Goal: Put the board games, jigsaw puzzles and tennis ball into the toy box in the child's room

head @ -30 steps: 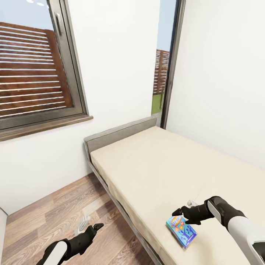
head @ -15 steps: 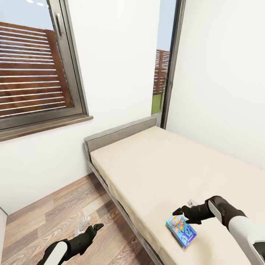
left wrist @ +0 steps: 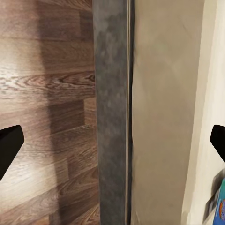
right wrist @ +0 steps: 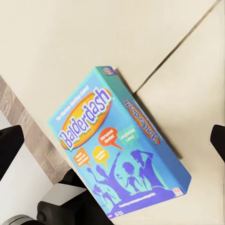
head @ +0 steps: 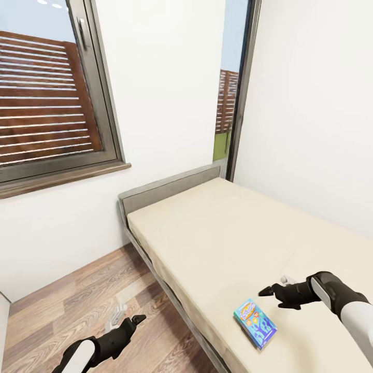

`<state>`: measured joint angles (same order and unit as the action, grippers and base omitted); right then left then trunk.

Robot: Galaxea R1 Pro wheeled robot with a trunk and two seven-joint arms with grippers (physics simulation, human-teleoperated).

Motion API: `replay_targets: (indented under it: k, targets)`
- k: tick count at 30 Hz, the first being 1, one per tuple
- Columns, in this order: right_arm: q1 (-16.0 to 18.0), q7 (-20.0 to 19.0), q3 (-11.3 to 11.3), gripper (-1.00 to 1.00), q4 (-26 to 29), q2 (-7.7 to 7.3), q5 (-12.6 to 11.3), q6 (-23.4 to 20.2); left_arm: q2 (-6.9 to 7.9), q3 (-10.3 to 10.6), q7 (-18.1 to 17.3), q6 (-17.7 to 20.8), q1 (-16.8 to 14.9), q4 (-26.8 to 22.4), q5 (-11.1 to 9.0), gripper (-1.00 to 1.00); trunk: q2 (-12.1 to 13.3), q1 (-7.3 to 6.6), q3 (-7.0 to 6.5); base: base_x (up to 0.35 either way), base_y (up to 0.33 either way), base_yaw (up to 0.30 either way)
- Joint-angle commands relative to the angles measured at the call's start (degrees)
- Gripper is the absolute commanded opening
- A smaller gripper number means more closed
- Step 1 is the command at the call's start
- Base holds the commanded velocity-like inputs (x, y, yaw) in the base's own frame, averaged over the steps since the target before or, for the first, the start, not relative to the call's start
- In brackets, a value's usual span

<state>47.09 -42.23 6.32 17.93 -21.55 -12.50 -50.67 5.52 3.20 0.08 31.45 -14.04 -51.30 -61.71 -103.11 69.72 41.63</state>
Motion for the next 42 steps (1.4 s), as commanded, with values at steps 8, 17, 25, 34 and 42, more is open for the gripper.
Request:
replay_targets:
  k: [8,17,25,34,42]
  targets:
    - [-0.3,0.0,0.5,1.0,0.2,-0.32,-0.4,-0.3,0.03,0.0,0.0,0.0,0.0,0.0,-0.2,1.0,0.0,-0.01,0.06,0.0,0.0,0.0]
    - [-0.7,0.0,0.7,1.0,0.2,-0.35,-0.2,-0.4,-0.05,0.0,0.0,0.0,0.0,0.0,-0.2,1.0,0.0,-0.01,0.06,0.0,0.0,0.0]
    - [-1.1,0.2,1.1,1.0,-0.3,0.08,0.0,-0.1,-0.13,0.1,0.0,0.0,0.0,0.0,-0.2,1.0,0.0,-0.01,0.06,0.0,0.0,0.0]
    - [-1.3,0.3,1.2,1.0,-0.3,0.51,0.1,0.1,-0.15,0.1,0.0,-0.1,0.0,0.0,-0.2,1.0,0.0,-0.01,0.06,0.0,0.0,0.0]
    - [-1.4,0.3,1.2,1.0,-0.3,0.6,0.1,0.1,-0.16,0.1,0.0,-0.1,0.0,0.0,-0.2,1.0,0.0,-0.01,0.06,0.0,0.0,0.0]
